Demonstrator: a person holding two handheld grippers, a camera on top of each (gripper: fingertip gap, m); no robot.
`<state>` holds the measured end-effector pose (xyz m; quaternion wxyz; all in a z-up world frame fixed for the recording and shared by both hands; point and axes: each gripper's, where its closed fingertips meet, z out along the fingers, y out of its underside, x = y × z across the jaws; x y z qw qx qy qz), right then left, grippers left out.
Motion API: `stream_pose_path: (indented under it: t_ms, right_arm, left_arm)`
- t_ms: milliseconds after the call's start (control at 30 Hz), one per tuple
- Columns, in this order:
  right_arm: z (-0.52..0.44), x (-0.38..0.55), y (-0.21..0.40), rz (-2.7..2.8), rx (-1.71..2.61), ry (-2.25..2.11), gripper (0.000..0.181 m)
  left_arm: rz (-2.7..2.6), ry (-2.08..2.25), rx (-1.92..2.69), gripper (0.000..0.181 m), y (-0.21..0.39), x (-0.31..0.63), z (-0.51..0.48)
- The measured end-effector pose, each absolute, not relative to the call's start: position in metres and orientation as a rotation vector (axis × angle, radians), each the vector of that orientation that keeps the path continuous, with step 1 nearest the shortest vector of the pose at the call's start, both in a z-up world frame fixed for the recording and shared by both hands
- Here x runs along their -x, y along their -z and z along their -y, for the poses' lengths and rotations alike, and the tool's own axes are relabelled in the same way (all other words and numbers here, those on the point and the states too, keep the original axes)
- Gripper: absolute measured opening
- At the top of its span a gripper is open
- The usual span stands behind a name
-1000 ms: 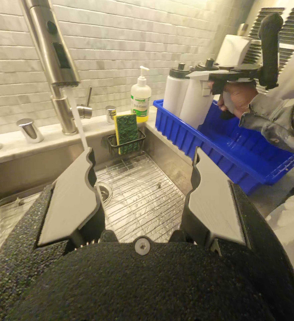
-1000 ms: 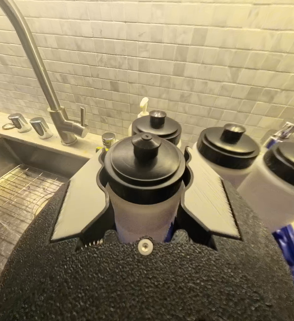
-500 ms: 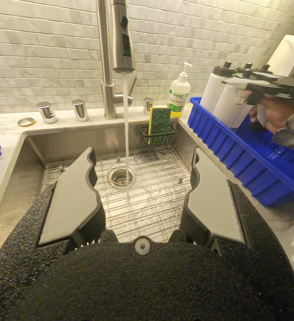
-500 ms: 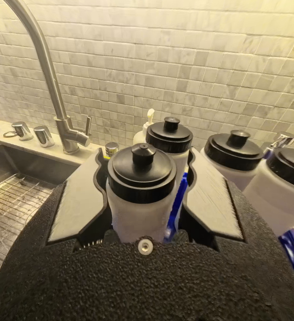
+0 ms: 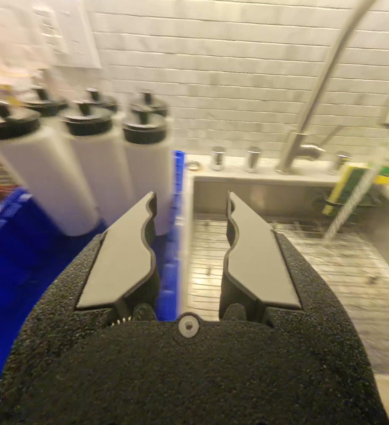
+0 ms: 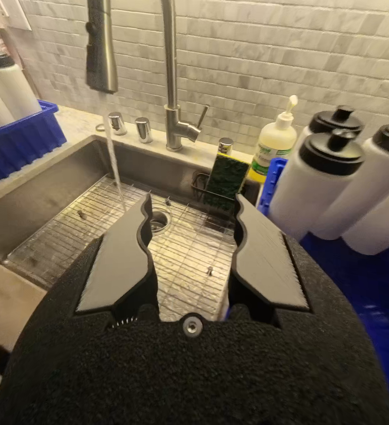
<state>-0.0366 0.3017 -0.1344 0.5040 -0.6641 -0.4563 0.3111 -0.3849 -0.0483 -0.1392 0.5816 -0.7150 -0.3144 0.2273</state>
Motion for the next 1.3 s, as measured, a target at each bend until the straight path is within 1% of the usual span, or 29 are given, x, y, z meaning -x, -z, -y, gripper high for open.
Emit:
stream_pose_path:
  t_ms: [33, 67, 100, 133, 167, 233, 300, 333, 367, 533, 567, 633, 767, 800, 1033, 1167, 1300]
  right_arm:
    - [-0.286, 0.048, 0.140, 1.109, 1.631, -0.766, 0.071]
    - [-0.269, 0.060, 0.143, 1.121, 1.644, -0.784, 0.072]
    - [-0.253, 0.073, 0.142, 1.135, 1.638, -0.804, 0.072]
    - [-0.239, 0.084, 0.138, 1.144, 1.630, -0.815, 0.071]
    - [-0.227, 0.094, 0.134, 1.153, 1.625, -0.827, 0.070]
    - [-0.209, 0.108, 0.125, 1.154, 1.640, -0.842, 0.070]
    - [-0.197, 0.114, 0.117, 1.143, 1.649, -0.834, 0.068]
    - [-0.193, 0.115, 0.114, 1.139, 1.655, -0.816, 0.067]
    - [-0.189, 0.114, 0.112, 1.136, 1.659, -0.795, 0.067]
    - [-0.169, 0.111, 0.112, 1.127, 1.688, -0.740, 0.064]
    - [-0.166, 0.111, 0.112, 1.128, 1.691, -0.733, 0.064]
    - [-0.161, 0.113, 0.113, 1.133, 1.693, -0.731, 0.064]
    - [-0.152, 0.123, 0.112, 1.160, 1.668, -0.753, 0.064]
    - [-0.150, 0.126, 0.110, 1.168, 1.658, -0.764, 0.064]
    - [-0.126, 0.148, 0.093, 1.245, 1.568, -0.874, 0.064]
    - [-0.098, 0.185, 0.069, 1.347, 1.424, -0.963, 0.064]
    - [-0.046, 0.235, 0.015, 1.371, 1.273, -1.253, 0.074]
  left_arm:
    - [0.759, -0.554, 1.669, 0.053, 0.138, 0.413, 0.068]
    - [0.787, -0.545, 1.668, 0.050, 0.139, 0.441, 0.084]
    - [0.822, -0.532, 1.662, 0.050, 0.141, 0.471, 0.100]
    - [0.849, -0.533, 1.657, 0.053, 0.144, 0.501, 0.114]
    - [0.870, -0.539, 1.659, 0.060, 0.150, 0.529, 0.125]
    - [0.896, -0.474, 1.681, 0.084, 0.167, 0.575, 0.132]
    - [0.908, -0.434, 1.704, 0.099, 0.183, 0.606, 0.127]
    - [0.893, -0.447, 1.725, 0.103, 0.190, 0.618, 0.123]
    - [0.873, -0.461, 1.735, 0.106, 0.194, 0.628, 0.118]
    - [0.862, -0.404, 1.719, 0.104, 0.213, 0.654, 0.100]
    - [0.856, -0.404, 1.709, 0.103, 0.213, 0.656, 0.099]
    - [0.830, -0.413, 1.721, 0.094, 0.212, 0.657, 0.094]
    - [0.817, -0.428, 1.733, 0.093, 0.210, 0.656, 0.092]
    - [0.819, -0.433, 1.724, 0.091, 0.207, 0.655, 0.094]
    - [0.818, -0.516, 1.720, 0.092, 0.169, 0.626, 0.121]
    - [0.783, -0.563, 1.710, 0.092, 0.126, 0.579, 0.131]
    - [0.639, -0.517, 1.728, 0.092, 0.076, 0.487, 0.101]
